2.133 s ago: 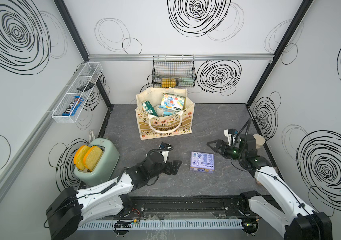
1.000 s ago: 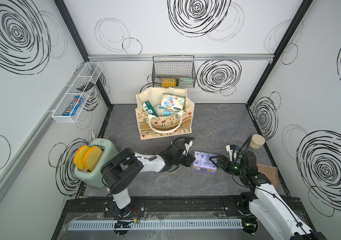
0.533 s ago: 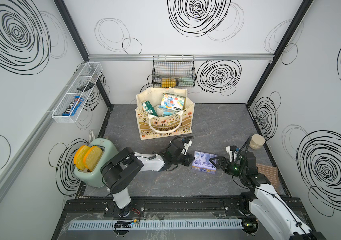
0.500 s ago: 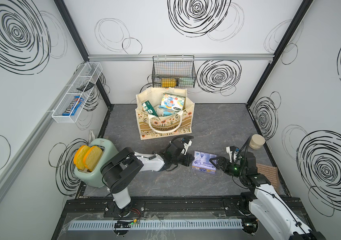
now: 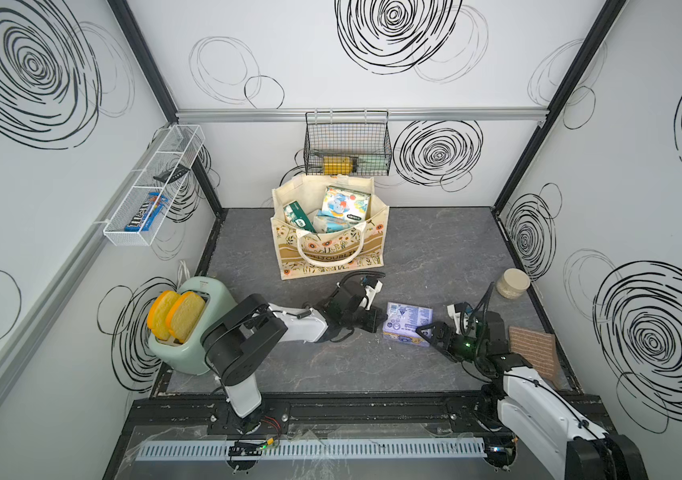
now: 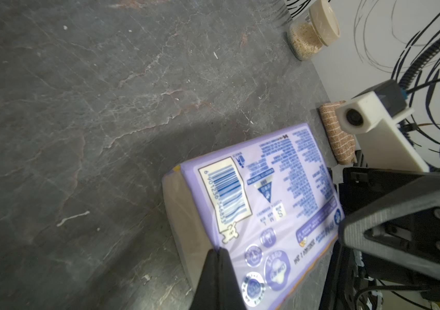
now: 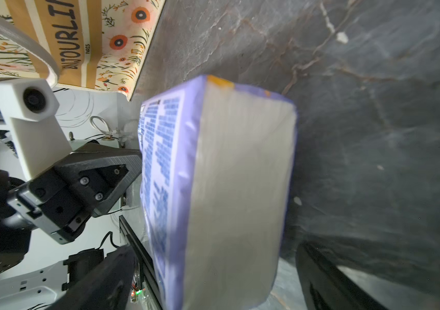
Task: Put tissues into the canvas bag
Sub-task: Pick up the pack of facial tissues from the center of the board.
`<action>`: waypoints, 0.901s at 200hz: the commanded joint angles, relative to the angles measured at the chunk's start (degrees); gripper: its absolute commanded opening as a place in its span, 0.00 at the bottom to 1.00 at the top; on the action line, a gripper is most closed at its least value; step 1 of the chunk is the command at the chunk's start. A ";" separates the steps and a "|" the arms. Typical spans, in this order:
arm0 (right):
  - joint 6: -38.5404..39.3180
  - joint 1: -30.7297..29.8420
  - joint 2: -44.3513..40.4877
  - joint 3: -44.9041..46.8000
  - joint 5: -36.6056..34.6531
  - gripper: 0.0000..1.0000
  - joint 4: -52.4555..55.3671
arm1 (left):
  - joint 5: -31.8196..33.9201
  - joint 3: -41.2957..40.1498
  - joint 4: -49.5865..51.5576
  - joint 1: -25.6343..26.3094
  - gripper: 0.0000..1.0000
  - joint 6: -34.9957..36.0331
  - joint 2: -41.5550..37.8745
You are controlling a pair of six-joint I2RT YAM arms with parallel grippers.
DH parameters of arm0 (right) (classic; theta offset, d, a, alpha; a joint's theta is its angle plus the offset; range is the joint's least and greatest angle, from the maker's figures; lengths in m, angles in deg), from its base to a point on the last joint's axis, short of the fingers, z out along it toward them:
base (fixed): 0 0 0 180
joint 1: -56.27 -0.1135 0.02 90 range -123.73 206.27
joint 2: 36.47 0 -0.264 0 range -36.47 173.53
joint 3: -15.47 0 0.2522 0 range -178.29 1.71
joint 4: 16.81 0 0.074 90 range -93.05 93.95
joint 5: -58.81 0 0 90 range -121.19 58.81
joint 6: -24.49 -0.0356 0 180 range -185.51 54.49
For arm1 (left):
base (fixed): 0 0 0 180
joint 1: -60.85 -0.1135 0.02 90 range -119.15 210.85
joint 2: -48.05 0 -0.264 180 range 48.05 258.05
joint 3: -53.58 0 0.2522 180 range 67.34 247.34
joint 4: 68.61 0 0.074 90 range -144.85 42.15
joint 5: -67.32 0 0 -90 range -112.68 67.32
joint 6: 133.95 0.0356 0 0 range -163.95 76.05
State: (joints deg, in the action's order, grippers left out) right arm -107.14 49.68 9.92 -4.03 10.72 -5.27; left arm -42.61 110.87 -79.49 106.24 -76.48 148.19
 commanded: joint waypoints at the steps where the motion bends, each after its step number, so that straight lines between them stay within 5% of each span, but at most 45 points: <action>1: -3.28 0.52 1.07 0.96 4.48 0.98 -7.88 | 0.59 -1.52 2.23 -0.87 0.00 1.24 2.13; 103: -2.02 3.51 23.34 -3.23 19.23 0.93 -20.77 | -0.16 -1.09 2.20 -1.05 0.00 1.24 2.87; 180: 1.71 3.52 22.66 -4.32 17.16 0.78 -16.94 | -0.68 -0.38 1.97 -0.59 0.00 0.73 3.21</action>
State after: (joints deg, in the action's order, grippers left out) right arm -107.38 53.03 33.27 -7.07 26.67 -21.77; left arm -43.66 110.82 -80.36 105.67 -76.29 149.02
